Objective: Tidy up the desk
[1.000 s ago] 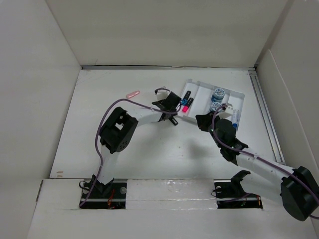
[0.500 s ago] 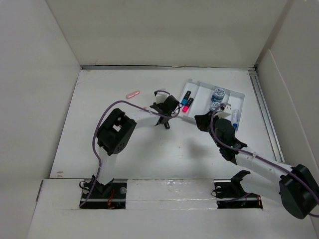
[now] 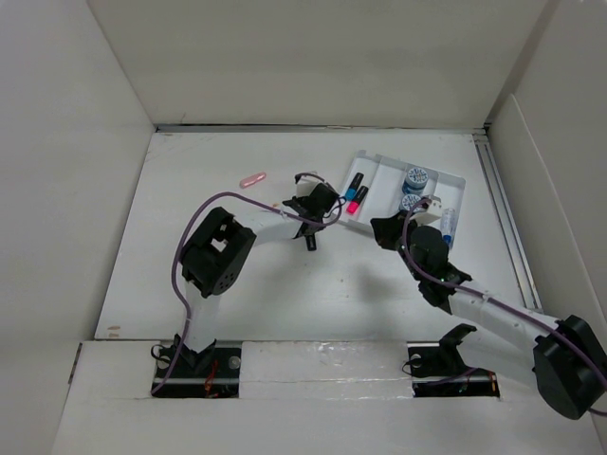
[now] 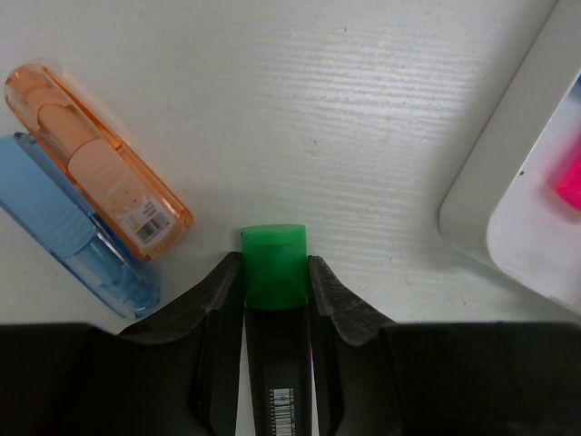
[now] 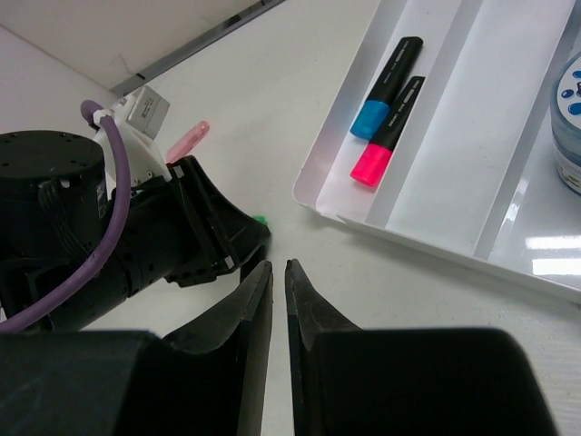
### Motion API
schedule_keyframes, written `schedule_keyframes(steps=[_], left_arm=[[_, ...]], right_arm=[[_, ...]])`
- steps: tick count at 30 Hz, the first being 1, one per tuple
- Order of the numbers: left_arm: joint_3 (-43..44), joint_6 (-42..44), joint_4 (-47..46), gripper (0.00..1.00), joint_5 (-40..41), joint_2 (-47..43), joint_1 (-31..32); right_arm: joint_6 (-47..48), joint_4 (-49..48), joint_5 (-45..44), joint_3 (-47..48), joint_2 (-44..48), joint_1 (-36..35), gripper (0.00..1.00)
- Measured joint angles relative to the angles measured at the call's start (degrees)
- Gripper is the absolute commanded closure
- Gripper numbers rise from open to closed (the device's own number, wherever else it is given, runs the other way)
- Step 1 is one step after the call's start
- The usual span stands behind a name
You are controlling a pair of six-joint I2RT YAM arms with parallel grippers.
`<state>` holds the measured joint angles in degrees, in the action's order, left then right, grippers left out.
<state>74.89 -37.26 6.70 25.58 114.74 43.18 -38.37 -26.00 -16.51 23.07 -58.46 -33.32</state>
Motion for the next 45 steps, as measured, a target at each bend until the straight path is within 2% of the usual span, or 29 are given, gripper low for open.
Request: schedule_keyframes(steps=[8,15,16,22,29,32,35,36,39,42,45], left_arm=[[2.8,1.2,6.5,0.89,-2.7,-3.1,0.2],[18.6,4.6,5.2,0.90,-7.6,-2.5,0.6],[23.2,5.9,4.4,0.89,-8.2,-0.9,0.7],[37.3,11.4,2.6,0.87,-10.1,9.0,0.7],[44.1,17.4,3.4,0.86,-12.0,21.4,0.5],[45.2,18.9,3.4,0.83,-13.5,24.0,0.2],[45.3,20.1,3.4,0.73,-14.5,24.2,0.2],[45.6,20.4,3.4,0.62,-14.6,24.2,0.1],[47.4,21.0,3.4,0.42,-14.6,24.2,-0.2],[48.2,20.9,2.5,0.39,-13.8,24.1,-0.3],[44.7,20.6,1.2,0.41,-12.3,22.1,-0.5]], right_arm=[[0.0,0.0,-0.5,0.0,1.5,0.1,0.83],[0.0,0.1,-1.3,0.0,1.9,0.7,0.83],[-0.1,0.1,-1.5,0.0,2.1,0.7,0.83],[-0.1,0.0,-1.7,0.0,2.6,0.7,0.83],[-0.1,0.0,-1.7,0.0,2.5,0.7,0.82],[-0.1,0.0,-1.7,0.0,2.6,0.7,0.81],[-0.1,0.0,-1.7,0.0,2.6,0.7,0.81],[-0.1,0.0,-1.7,0.0,2.6,0.7,0.81],[-0.1,0.0,-1.7,0.0,2.6,0.7,0.81],[-0.1,0.0,-1.7,0.0,2.6,0.7,0.79],[-0.1,0.0,-1.8,0.0,2.6,0.7,0.79]])
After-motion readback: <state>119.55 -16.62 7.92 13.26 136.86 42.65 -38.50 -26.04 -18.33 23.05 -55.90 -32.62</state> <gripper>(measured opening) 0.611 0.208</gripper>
